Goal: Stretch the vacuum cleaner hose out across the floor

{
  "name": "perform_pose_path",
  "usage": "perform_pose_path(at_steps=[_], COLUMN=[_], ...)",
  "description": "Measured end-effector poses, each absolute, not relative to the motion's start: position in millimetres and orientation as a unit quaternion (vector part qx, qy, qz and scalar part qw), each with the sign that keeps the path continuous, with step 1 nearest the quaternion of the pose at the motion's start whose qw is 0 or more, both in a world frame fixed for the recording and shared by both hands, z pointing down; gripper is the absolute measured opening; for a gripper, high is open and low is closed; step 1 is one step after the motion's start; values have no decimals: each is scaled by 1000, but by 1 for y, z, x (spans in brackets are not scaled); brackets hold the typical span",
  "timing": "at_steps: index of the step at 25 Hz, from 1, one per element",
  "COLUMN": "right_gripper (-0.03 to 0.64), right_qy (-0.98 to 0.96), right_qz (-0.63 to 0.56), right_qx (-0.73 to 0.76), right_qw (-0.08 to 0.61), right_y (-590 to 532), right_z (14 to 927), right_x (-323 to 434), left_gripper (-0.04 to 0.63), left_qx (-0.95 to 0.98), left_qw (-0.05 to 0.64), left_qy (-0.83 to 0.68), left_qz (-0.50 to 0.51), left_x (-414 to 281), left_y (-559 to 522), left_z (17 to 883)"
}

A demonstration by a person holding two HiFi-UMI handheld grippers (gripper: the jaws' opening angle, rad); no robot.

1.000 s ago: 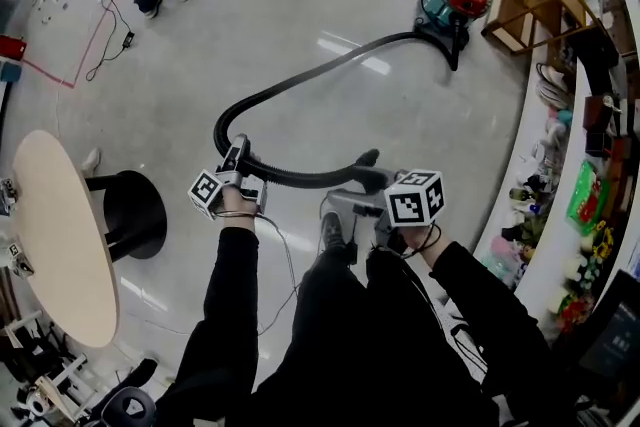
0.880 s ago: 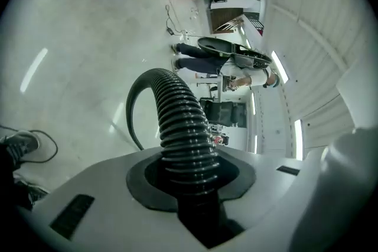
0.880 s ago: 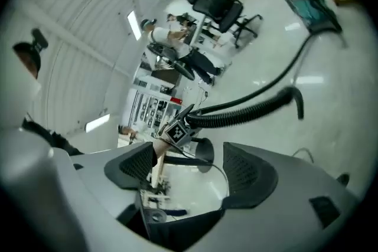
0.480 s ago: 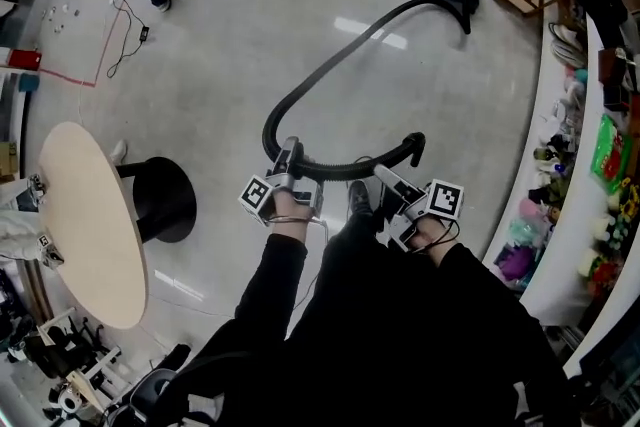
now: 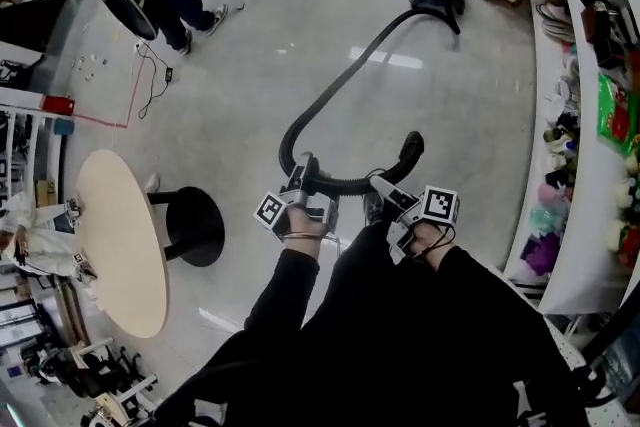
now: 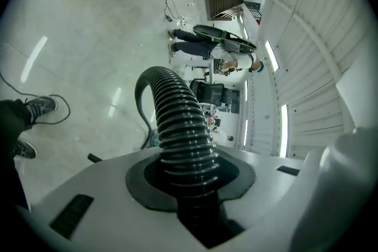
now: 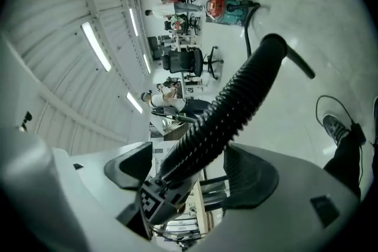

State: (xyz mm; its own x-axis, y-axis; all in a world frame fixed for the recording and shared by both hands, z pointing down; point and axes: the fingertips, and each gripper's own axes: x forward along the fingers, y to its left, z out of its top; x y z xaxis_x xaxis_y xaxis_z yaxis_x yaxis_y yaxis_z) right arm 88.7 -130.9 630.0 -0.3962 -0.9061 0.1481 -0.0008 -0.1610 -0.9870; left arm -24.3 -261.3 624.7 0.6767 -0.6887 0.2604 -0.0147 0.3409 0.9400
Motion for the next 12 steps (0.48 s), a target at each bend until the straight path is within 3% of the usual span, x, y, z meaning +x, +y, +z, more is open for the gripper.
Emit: perform_pose_path(at_steps=[3, 7, 12], right_gripper=[374, 265, 173], right_qy=[559, 571, 582], right_qz=[-591, -521, -471], right_qx=[-447, -483, -489], right_qw=[372, 411, 447], right_y=[-93, -43, -14], right_z=[617, 593, 550], right_x=[123, 181, 208], left_gripper=[132, 141, 218], left_qx=[538, 561, 561], left_qw=[759, 771, 793], left_qy=[-302, -252, -197], left_qz=[-205, -163, -132], left_x=[12, 55, 82], left_y=[-199, -134, -75], left_z=[612, 615, 624])
